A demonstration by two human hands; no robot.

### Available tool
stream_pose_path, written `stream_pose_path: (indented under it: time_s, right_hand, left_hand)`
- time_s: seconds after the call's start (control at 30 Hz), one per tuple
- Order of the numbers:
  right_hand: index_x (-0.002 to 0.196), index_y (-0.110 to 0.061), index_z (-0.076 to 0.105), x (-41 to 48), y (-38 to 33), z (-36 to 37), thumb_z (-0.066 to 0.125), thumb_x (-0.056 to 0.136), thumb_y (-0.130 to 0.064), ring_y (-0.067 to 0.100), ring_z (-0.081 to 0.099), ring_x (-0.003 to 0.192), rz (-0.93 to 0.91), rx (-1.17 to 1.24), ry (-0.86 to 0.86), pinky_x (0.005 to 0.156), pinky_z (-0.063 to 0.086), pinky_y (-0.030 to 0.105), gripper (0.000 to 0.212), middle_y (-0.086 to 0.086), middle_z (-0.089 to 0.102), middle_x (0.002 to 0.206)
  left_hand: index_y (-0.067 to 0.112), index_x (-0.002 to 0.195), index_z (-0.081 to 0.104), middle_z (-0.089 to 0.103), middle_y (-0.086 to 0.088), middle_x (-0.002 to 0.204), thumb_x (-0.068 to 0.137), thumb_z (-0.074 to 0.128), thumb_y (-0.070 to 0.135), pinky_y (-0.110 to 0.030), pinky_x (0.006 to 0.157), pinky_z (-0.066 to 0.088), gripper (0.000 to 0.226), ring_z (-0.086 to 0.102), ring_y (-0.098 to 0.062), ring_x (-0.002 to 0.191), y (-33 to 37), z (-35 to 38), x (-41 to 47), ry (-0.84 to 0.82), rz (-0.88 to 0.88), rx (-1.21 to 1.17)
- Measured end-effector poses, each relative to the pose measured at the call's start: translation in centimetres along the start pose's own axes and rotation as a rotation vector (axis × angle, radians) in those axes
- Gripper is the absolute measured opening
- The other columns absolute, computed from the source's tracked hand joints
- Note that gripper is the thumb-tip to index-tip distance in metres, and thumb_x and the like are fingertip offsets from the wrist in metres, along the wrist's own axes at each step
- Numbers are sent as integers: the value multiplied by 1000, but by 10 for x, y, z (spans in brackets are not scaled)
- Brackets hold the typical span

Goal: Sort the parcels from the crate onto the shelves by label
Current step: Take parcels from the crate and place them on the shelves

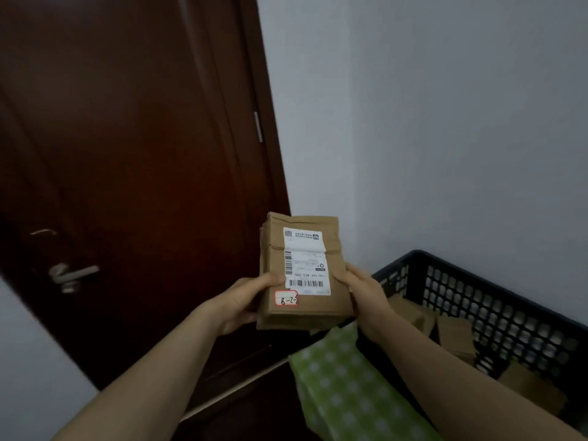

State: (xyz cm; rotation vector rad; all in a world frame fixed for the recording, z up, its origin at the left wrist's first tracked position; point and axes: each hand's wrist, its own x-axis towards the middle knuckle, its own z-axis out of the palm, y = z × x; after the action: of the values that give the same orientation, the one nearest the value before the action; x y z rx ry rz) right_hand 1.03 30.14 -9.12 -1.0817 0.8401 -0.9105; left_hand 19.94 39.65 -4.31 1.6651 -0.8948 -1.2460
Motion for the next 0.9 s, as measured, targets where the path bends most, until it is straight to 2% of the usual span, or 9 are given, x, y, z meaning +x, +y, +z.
stream_pose_path:
  time_s: [0.07,0.2,0.3,0.47,0.6,0.7,0.8,0.83,0.9]
  right_hand:
    - [121,-31,59,-8,0,29,62,87,-31,19,61,100,67,-37,-144,76,48,36,33,-3,67,109]
    - [123,-42,54,-22,13,81,67,71,-44,25,58,110,173,-77,-372,93,44,53,54,-3,65,117]
    - [123,-42,54,-34,20,119,68,62,-46,23,60,109,164,-83,-416,86,47,47,63,-3,66,116]
    - [128,-39,52,-48,28,167,72,65,-45,24,59,110,146,-106,-465,93,47,51,65,-1,66,115]
    - [129,-40,52,-58,30,197,74,59,-48,24,57,112,139,-115,-496,93,47,53,73,1,64,119]
    - [129,-46,49,-63,36,216,77,61,-46,27,58,112,153,-36,-496,91,47,56,74,0,64,121]
    - [128,-47,49,-71,45,235,76,63,-48,32,56,115,200,132,-492,89,46,60,70,1,59,128]
    - [128,-47,48,-74,48,242,75,64,-47,34,54,116,222,191,-492,90,44,63,69,2,56,130]
    - [131,-46,43,-83,53,257,73,67,-44,36,52,116,268,270,-492,95,39,66,72,5,51,132]
  left_hand:
    - [15,108,67,75,-2,95,73,67,34,-31,78,52,40,66,-16,95,-8,-30,-25,65,24,-120]
    - [15,105,67,74,-4,96,70,69,31,-31,78,51,38,65,-19,96,-22,-75,-65,120,72,-172]
    - [15,104,67,72,-6,101,67,72,30,-33,84,52,40,64,-20,98,-33,-105,-92,169,86,-206]
    - [15,103,65,70,-6,99,84,61,25,-32,86,51,23,64,-18,94,-46,-142,-124,237,99,-263]
    - [14,106,64,69,-6,100,85,61,25,-31,86,51,24,64,-18,93,-52,-161,-148,278,110,-279]
    - [17,113,62,68,-4,109,64,78,40,-31,96,44,56,59,-19,107,-60,-178,-162,267,112,-254]
    - [19,146,32,39,-8,146,25,87,61,-44,116,19,138,31,-24,138,-72,-191,-169,289,75,-245]
    - [22,150,23,31,-8,151,21,87,62,-47,116,18,150,26,-26,141,-75,-192,-169,301,89,-266]
    - [24,151,18,35,-8,149,24,88,57,-50,114,24,149,30,-26,138,-79,-185,-169,309,126,-306]
